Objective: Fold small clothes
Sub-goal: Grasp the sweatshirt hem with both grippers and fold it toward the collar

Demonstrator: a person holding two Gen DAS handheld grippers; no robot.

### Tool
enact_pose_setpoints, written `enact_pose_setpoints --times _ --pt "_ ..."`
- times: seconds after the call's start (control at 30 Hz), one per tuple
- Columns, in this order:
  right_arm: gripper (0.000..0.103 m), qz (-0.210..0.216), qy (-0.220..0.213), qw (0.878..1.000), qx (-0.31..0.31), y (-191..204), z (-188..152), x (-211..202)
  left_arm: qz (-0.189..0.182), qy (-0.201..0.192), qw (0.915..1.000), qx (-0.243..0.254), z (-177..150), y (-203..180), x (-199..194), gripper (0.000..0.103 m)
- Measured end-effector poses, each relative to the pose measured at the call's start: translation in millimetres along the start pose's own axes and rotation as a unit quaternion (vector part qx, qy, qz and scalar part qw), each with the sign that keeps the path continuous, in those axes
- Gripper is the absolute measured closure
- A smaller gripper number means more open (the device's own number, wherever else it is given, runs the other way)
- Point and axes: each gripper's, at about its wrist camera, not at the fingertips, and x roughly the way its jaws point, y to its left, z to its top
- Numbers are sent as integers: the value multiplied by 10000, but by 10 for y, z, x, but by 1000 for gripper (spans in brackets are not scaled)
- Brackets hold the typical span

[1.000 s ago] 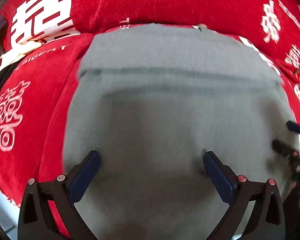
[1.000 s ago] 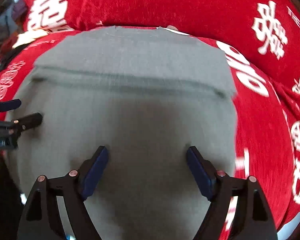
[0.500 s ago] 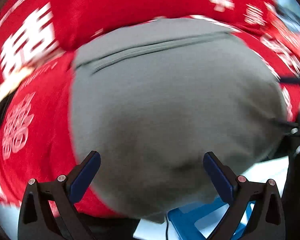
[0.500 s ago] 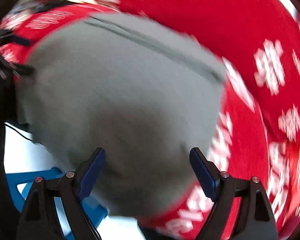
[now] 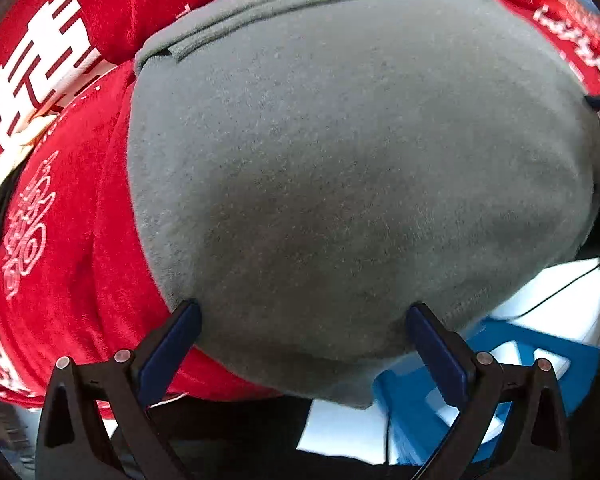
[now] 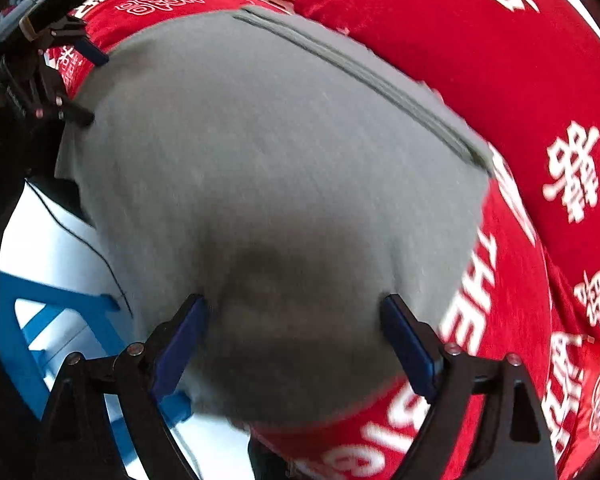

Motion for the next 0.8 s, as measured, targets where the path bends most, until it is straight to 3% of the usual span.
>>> enact_pose_setpoints --times 0.07,0.13,0.2,0.3,0.37,0.5,0.53,0.57,0.63,0.73,0.8 --pt "13 -343 201 9990 -209 43 -104 5 76 33 9999 81 -15 -36 -30 0" --pt "13 -394 418 9983 -122 33 -102 -14 120 -155 9998 72 -13 -51 -168 0" --pt "13 -310 373 9987 163 -15 -71 -116 -31 -425 9991 -71 88 14 -305 0" --pt "13 -205 48 9978 634 -162 136 -183 -343 -751 9939 -732 259 165 -443 0" --pt "13 -252 -35 9936 1099 -296 319 -113 -623 -853 9858 -1308 425 285 -420 0" --pt "13 -160 73 9756 2191 -534 511 138 -930 -605 9706 -2137 571 399 -207 0" --pt "13 -111 149 9723 2330 -522 503 190 -893 -420 9702 -2213 535 408 -110 0" --pt "13 -62 128 9688 2476 -534 475 214 -620 -380 9743 -2130 476 351 -77 0" --pt "12 -114 8 9687 2479 -484 365 155 -443 -504 9798 -1886 339 234 -114 0" --pt "11 -213 -108 9743 2241 -261 102 32 -534 -319 9779 -1998 113 193 -72 0" --pt "5 -410 64 9791 1993 -146 -31 20 -591 -80 9773 -2033 20 179 -27 0"
